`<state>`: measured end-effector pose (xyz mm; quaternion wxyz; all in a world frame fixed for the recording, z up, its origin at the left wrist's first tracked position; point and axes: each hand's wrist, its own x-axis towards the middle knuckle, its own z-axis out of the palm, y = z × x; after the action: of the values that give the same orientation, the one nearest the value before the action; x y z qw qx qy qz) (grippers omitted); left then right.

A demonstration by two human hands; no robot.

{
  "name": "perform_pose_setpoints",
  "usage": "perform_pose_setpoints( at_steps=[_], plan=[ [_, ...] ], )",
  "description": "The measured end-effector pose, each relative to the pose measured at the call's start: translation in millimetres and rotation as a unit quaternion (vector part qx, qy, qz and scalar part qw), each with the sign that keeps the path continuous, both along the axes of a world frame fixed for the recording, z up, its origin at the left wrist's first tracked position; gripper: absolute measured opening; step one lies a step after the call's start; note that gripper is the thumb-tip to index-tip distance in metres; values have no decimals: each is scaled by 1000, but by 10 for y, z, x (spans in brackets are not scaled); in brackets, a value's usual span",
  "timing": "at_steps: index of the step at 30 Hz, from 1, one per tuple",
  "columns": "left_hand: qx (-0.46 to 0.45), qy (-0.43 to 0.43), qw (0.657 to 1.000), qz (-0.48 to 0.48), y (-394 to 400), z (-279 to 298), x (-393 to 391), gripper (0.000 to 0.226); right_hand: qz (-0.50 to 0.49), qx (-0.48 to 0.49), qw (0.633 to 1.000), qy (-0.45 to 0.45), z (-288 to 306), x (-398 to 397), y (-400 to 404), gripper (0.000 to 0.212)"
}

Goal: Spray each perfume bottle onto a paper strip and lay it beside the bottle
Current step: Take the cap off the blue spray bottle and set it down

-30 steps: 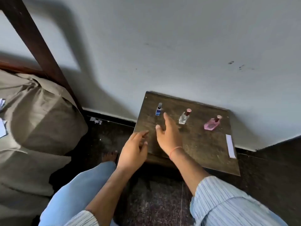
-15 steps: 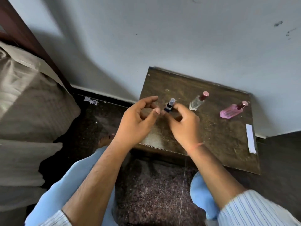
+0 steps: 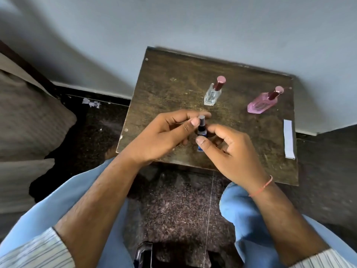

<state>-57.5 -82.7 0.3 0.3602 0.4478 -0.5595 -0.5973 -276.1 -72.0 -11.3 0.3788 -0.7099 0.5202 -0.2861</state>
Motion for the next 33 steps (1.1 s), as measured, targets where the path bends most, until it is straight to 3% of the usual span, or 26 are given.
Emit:
perform_pose_setpoints(
  at_steps=[8,20,26,29,33],
  plan=[
    [31,32,999,11,8,-76,-130,26,25,28,999,-27,-102,-158,12,24],
    [-31,41,993,105,33,-179,-187,24,14,1,999,34,-31,-132,5,29],
    [87,100,982,133,59,-94,-195,25,18,180,978,-103,109,-66,-14,15],
    [148,112,977,108,88,-78,-135,29,31,230,963,-137,154,-33,-22,14],
    [162,127,974,98,106,-60,-93,29,45,276,943,-181,189,-4,-23,17]
  ],
)
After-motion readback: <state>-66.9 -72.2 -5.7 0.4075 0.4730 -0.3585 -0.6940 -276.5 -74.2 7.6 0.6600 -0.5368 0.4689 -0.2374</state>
